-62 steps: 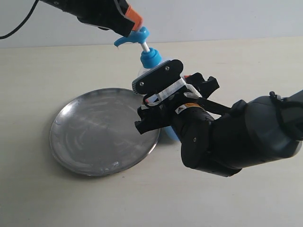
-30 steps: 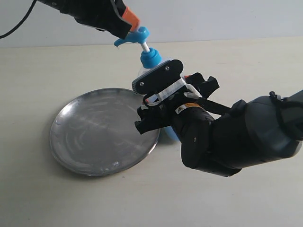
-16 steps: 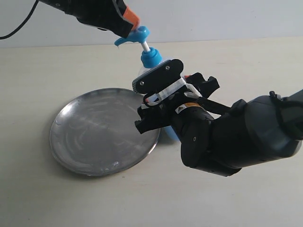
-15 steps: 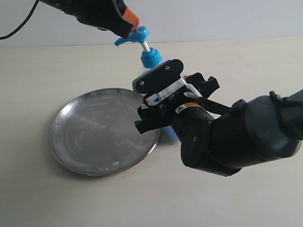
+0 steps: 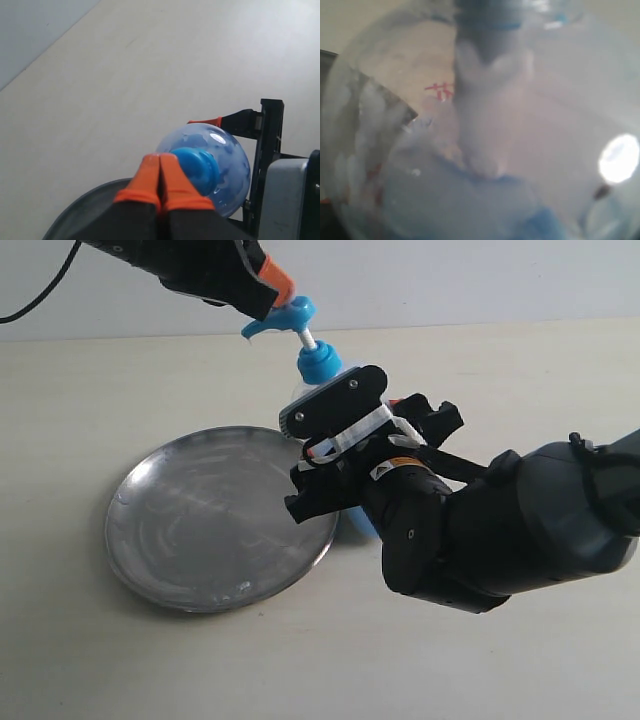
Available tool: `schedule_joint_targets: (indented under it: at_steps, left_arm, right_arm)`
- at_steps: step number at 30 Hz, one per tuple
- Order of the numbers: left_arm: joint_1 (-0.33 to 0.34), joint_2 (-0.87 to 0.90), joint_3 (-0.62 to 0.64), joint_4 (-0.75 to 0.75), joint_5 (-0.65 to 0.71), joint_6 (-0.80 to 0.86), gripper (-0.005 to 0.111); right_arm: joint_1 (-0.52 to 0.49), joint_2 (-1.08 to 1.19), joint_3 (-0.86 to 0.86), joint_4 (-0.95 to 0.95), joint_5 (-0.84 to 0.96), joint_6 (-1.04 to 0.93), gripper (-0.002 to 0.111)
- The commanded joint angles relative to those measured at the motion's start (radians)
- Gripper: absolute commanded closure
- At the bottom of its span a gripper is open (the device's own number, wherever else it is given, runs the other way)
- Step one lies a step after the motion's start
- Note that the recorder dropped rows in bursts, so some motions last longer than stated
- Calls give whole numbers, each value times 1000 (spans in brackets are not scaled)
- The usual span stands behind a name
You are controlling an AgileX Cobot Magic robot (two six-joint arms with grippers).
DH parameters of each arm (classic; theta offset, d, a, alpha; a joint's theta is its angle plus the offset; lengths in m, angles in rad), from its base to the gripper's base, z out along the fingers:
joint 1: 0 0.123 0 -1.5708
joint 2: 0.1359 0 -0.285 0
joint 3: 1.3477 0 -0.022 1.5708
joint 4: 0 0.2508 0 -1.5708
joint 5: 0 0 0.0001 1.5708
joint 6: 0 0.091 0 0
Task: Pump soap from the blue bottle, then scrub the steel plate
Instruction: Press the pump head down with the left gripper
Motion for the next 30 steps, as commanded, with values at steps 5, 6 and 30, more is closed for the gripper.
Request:
schedule_joint_targets:
  at_steps: [5, 6, 30]
  left_arm:
    - [-5, 13, 6, -6, 61, -2, 107]
    - [-5, 16, 6, -6, 62, -2, 107]
    - [-26, 52, 8, -36, 87, 23, 107]
  right_arm:
    - [-4, 12, 2, 5, 63, -6, 108]
    - [-4, 12, 2, 5, 63, -6, 108]
    - [-4, 12, 2, 5, 63, -6, 108]
